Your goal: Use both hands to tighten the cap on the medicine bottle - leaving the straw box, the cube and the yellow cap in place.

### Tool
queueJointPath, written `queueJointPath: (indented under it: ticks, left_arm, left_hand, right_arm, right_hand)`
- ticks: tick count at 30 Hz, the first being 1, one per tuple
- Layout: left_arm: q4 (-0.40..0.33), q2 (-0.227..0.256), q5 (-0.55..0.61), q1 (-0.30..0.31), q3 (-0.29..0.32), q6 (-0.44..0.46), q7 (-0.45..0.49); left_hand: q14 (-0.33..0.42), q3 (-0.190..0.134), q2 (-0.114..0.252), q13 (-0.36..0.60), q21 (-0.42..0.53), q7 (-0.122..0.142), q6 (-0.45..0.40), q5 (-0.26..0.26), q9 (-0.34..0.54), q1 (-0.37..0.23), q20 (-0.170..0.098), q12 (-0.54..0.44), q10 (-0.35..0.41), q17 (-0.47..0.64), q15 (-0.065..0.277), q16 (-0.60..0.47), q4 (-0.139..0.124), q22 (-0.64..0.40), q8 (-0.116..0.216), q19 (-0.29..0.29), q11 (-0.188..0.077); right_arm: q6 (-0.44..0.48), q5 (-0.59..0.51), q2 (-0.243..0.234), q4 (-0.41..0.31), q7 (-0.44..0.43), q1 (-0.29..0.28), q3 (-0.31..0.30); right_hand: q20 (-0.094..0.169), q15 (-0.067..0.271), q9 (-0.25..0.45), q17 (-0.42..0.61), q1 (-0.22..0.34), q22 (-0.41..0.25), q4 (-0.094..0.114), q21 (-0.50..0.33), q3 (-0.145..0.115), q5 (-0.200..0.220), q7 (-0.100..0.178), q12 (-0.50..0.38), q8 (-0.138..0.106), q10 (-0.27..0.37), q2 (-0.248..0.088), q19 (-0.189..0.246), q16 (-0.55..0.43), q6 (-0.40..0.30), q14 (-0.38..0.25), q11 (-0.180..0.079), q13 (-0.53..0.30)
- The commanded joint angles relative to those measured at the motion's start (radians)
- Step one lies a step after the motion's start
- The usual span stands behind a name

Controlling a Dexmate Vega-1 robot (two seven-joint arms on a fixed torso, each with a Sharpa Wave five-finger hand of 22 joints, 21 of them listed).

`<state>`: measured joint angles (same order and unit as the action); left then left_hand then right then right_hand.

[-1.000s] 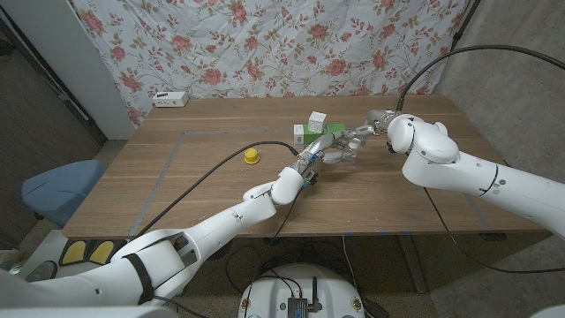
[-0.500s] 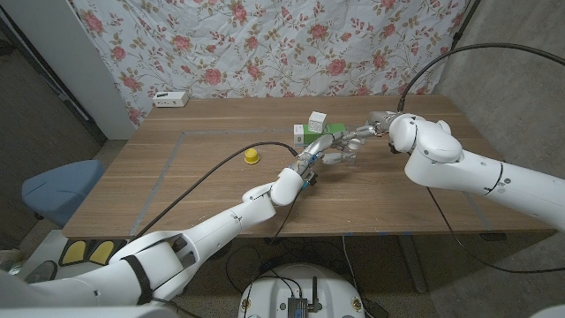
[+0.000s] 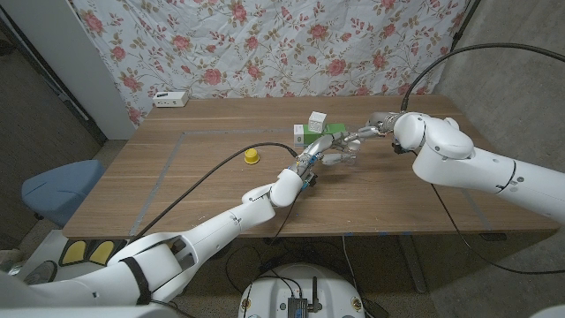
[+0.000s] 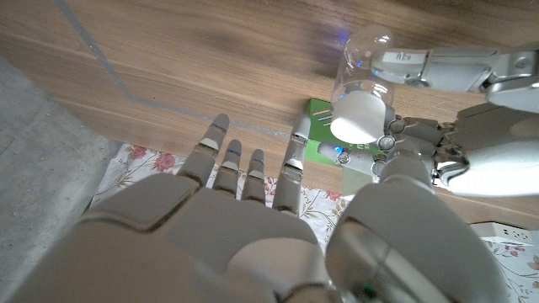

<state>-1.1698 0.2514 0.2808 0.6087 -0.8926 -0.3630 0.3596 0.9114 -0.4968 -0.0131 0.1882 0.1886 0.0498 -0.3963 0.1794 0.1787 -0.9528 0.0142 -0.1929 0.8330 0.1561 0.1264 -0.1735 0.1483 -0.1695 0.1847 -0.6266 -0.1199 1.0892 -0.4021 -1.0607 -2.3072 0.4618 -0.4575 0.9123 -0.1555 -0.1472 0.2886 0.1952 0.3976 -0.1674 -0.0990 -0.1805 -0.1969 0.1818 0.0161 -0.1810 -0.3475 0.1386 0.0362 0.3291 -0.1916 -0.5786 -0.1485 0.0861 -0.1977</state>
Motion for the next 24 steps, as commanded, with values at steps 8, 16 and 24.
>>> queueJointPath:
  ticks: [8, 16, 24]
  left_arm:
    - [0.080, -0.024, 0.017, -0.024, -0.005, -0.072, 0.044]
    - [0.128, -0.040, 0.027, -0.044, -0.013, -0.112, 0.065]
    - [0.180, -0.056, 0.034, -0.062, -0.021, -0.158, 0.089]
  left_hand:
    - [-0.007, -0.010, 0.003, 0.005, 0.006, 0.000, -0.008, 0.006, 0.002, -0.003, -0.011, -0.006, 0.040, 0.004, 0.083, 0.003, 0.002, -0.003, 0.005, 0.001, -0.027]
    - [-0.012, -0.011, 0.004, 0.005, 0.006, -0.002, -0.009, 0.006, 0.003, -0.004, -0.016, -0.006, 0.041, 0.004, 0.084, 0.004, 0.002, -0.003, 0.005, 0.001, -0.027]
    - [-0.014, -0.011, 0.004, 0.005, 0.007, -0.002, -0.012, 0.006, 0.003, -0.002, -0.016, -0.008, 0.047, 0.005, 0.084, 0.003, 0.000, -0.003, 0.006, -0.001, -0.026]
  right_arm:
    - [-0.071, 0.135, -0.056, -0.042, -0.006, -0.047, -0.123]
    - [-0.112, 0.179, -0.077, -0.053, 0.000, -0.052, -0.157]
    - [-0.138, 0.200, -0.082, -0.055, -0.011, -0.062, -0.182]
  right_hand:
    - [0.049, 0.001, 0.009, -0.001, 0.029, -0.002, -0.023, -0.012, -0.017, -0.001, -0.029, -0.006, 0.045, -0.037, -0.022, 0.018, -0.001, 0.103, 0.019, 0.010, -0.005]
    - [0.043, -0.003, 0.010, -0.002, 0.053, -0.002, -0.038, -0.008, -0.029, 0.004, -0.031, -0.005, 0.069, -0.060, -0.031, 0.009, 0.002, 0.158, 0.039, 0.008, -0.005]
    - [0.036, -0.006, 0.008, -0.002, 0.103, -0.001, -0.062, -0.007, -0.053, 0.018, -0.013, -0.006, 0.082, -0.078, -0.042, 0.008, 0.001, 0.186, 0.047, 0.004, -0.005]
